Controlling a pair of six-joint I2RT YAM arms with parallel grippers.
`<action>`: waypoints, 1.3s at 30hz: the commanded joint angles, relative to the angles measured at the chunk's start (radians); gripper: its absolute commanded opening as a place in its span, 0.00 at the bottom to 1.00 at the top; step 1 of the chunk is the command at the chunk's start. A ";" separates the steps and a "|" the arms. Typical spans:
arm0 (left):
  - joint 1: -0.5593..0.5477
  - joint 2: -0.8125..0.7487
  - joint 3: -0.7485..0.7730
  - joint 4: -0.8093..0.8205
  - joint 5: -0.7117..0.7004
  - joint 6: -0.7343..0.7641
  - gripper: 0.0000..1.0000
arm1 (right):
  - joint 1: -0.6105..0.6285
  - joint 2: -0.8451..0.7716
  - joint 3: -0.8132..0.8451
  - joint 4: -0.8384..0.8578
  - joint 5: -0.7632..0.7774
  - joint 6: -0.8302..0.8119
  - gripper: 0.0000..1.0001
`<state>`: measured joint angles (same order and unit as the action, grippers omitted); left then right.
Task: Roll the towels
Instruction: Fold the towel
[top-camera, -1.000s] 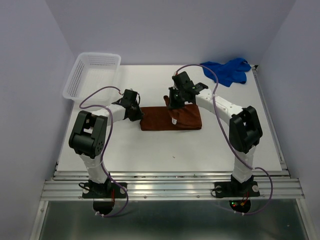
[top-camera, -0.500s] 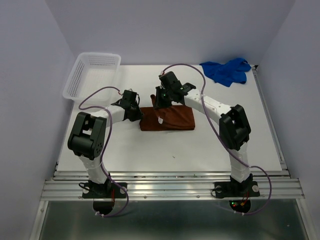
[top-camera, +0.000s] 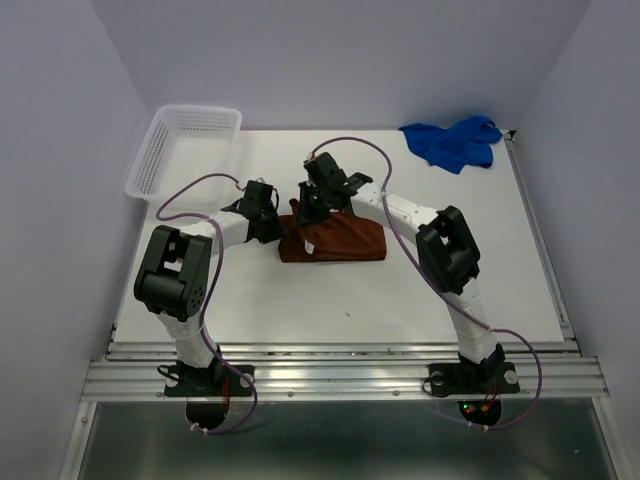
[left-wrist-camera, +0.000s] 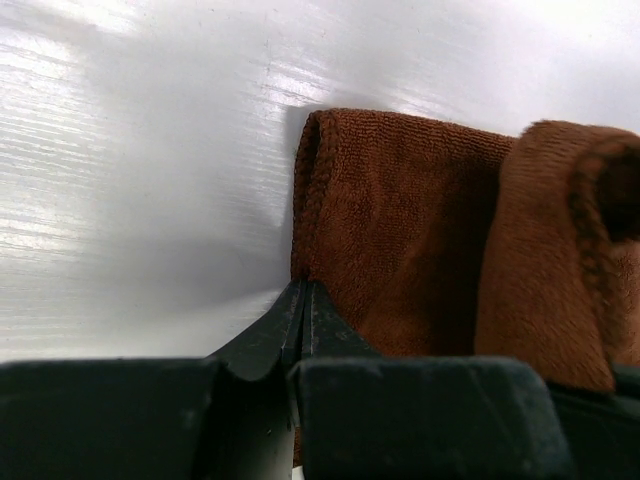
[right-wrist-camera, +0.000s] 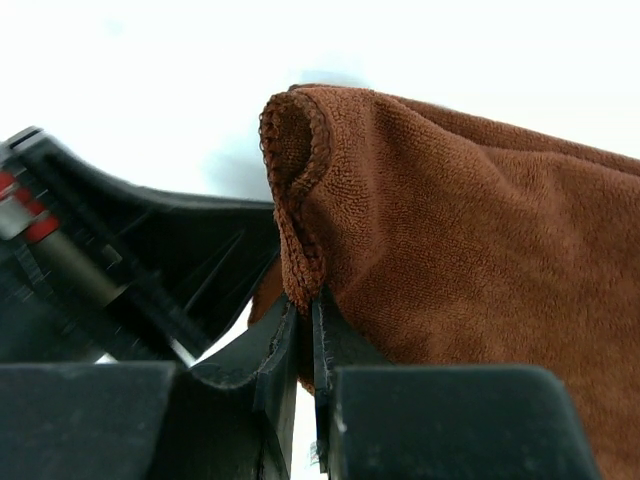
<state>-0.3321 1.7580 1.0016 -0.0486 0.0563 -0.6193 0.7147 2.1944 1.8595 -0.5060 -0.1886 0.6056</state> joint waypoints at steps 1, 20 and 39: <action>-0.002 -0.063 -0.006 0.003 -0.021 -0.008 0.05 | 0.006 0.040 0.056 0.073 -0.015 0.028 0.02; 0.010 -0.153 -0.009 -0.066 -0.148 -0.066 0.50 | 0.006 -0.057 -0.011 0.123 -0.163 -0.069 0.70; -0.107 -0.117 0.149 -0.117 -0.038 -0.031 0.99 | -0.323 -0.237 -0.300 0.130 -0.113 -0.231 1.00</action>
<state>-0.4030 1.5909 1.0866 -0.1825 -0.0364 -0.6701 0.3828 1.9266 1.5406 -0.4034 -0.2733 0.4496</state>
